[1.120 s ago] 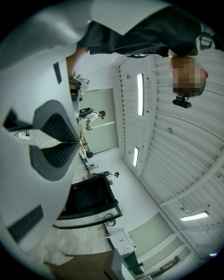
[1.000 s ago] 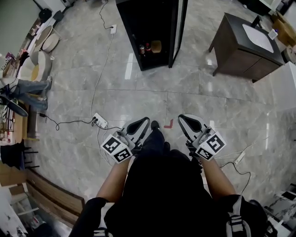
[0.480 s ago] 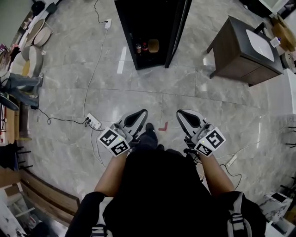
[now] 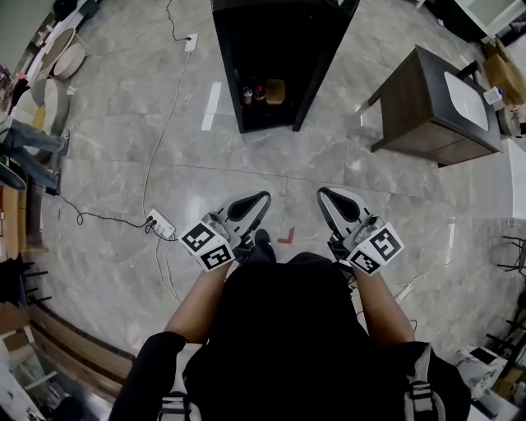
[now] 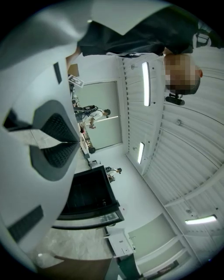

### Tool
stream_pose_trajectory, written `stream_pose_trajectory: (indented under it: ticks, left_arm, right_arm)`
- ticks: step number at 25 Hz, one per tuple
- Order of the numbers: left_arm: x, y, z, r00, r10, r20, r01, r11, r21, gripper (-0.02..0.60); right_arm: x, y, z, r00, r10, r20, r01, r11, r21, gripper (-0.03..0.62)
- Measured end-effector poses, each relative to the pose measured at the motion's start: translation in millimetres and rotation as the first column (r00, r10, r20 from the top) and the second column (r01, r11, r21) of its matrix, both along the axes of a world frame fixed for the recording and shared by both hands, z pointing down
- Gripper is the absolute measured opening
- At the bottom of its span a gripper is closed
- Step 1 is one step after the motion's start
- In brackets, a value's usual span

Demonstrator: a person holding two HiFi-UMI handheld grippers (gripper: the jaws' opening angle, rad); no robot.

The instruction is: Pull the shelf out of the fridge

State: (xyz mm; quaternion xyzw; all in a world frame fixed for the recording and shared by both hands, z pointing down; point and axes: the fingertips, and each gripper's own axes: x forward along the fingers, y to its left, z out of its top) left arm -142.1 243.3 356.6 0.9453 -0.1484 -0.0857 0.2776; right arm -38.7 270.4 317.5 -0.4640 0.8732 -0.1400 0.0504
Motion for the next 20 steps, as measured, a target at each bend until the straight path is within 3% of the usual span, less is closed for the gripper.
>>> stream_pose_trajectory:
  ticks: [9,20]
  left_arm:
    - [45.1,-30.8,2.5,0.999,0.045,-0.020,-0.046,0.999,-0.012,0.014]
    - [107.7,-87.8,-11.7,0.998,-0.058,0.029,0.058,0.998,0.010,0.014]
  right_arm:
    - [40.3,-37.1,-8.1,0.999,0.030,0.031,-0.030,0.999,0.010,0.026]
    - [112.3,-123.9,-21.4,0.995,-0.090,0.049,0.085,0.992,0.090,0.026]
